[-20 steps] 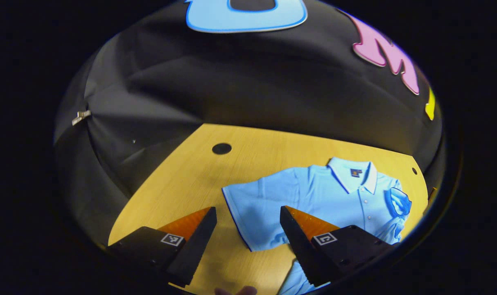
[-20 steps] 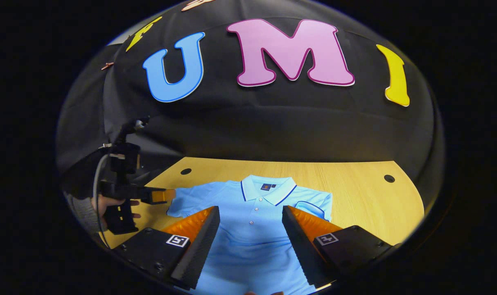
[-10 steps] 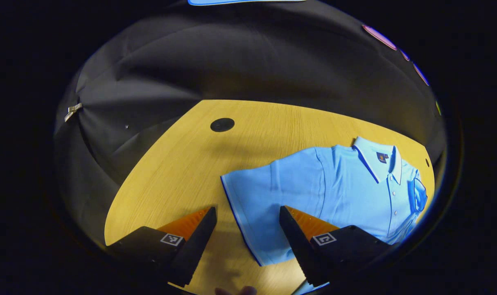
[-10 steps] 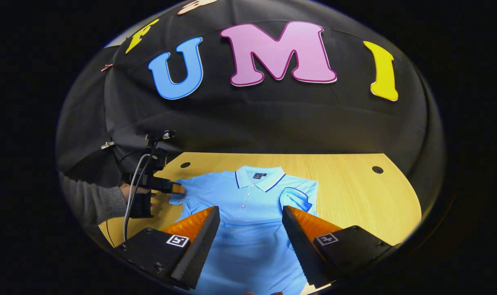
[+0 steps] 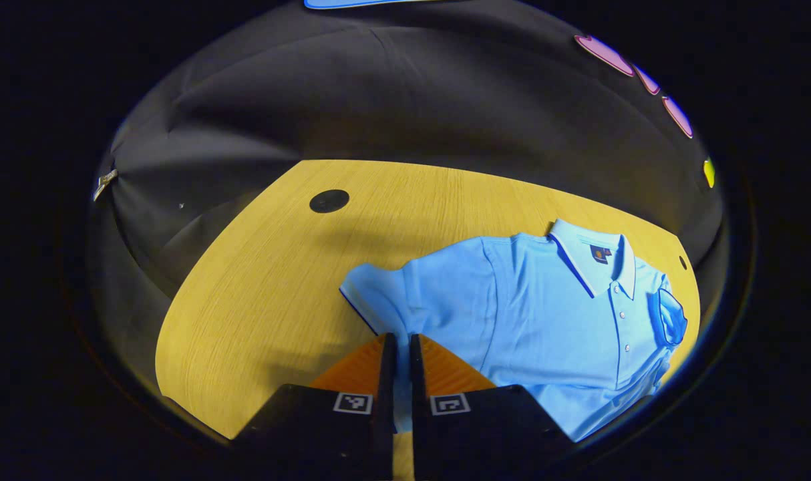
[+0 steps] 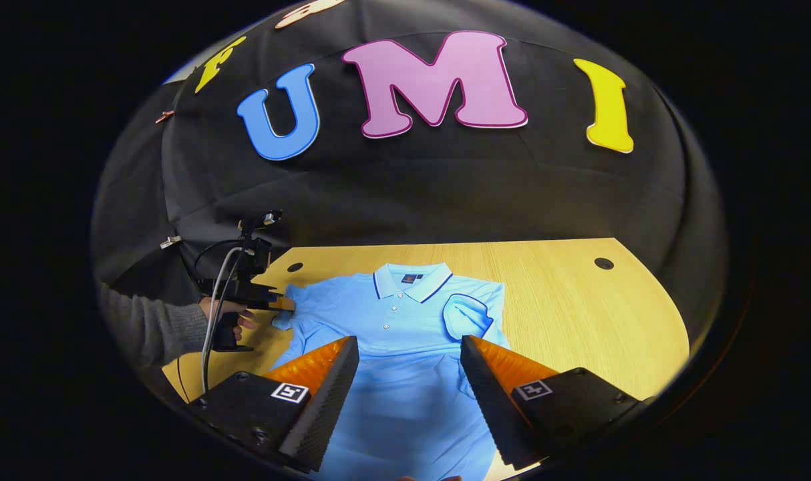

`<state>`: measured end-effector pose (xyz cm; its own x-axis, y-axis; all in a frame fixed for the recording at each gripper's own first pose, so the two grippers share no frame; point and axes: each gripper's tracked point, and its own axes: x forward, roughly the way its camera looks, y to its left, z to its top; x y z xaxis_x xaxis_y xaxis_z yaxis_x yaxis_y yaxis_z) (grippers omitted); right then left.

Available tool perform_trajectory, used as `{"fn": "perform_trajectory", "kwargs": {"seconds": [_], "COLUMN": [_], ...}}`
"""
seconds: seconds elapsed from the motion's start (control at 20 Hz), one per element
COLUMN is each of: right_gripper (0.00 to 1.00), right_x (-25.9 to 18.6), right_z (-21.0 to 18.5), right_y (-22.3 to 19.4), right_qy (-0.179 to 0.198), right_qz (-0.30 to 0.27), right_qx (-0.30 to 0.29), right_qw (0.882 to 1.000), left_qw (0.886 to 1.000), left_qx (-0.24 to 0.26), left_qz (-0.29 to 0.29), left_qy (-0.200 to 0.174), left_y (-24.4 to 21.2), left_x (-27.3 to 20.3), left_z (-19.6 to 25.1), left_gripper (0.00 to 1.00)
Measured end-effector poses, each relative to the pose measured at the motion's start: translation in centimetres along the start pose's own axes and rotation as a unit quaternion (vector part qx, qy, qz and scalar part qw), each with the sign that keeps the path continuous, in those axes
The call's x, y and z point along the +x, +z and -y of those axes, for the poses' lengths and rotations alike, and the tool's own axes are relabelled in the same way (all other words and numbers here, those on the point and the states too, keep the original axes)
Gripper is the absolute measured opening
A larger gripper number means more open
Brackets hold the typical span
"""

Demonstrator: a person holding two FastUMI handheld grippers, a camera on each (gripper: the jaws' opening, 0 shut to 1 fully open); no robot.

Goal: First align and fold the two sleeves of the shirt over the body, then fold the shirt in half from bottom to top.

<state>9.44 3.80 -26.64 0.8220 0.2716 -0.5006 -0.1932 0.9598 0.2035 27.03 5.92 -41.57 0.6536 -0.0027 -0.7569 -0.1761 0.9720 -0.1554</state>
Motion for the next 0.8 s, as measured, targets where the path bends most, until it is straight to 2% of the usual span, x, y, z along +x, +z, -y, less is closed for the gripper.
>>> {"fn": "perform_trajectory", "kwargs": {"seconds": [0.05, 0.1, 0.35, 0.55, 0.8], "right_gripper": [0.96, 0.96, 0.96, 0.96, 0.95], "right_x": [0.2, 0.2, -0.2, -0.6, -1.8], "right_z": [0.0, 0.1, 0.8, 1.6, 2.5], "right_y": [-0.5, -0.8, -1.2, -1.5, -2.3], "right_qy": [0.000, -0.001, -0.004, -0.009, -0.018], "right_qz": [-0.002, -0.002, -0.003, -0.005, -0.012], "right_qx": [0.001, 0.001, 0.005, 0.011, 0.017], "right_qw": [1.000, 1.000, 1.000, 1.000, 1.000], "left_qw": [1.000, 1.000, 0.999, 0.998, 0.992], "left_qx": [-0.007, -0.015, -0.017, 0.000, 0.038], "left_qz": [0.001, 0.000, 0.016, 0.042, 0.051], "left_qy": [-0.007, -0.013, -0.023, -0.054, -0.112], "left_y": [0.1, 0.1, 0.9, 2.3, 2.7], "left_x": [-0.2, -0.3, -1.3, -2.7, -4.2], "left_z": [0.2, 0.4, 1.6, 5.7, 12.8], "left_gripper": [0.10, 0.07, 0.06, 0.06, 0.06]}}
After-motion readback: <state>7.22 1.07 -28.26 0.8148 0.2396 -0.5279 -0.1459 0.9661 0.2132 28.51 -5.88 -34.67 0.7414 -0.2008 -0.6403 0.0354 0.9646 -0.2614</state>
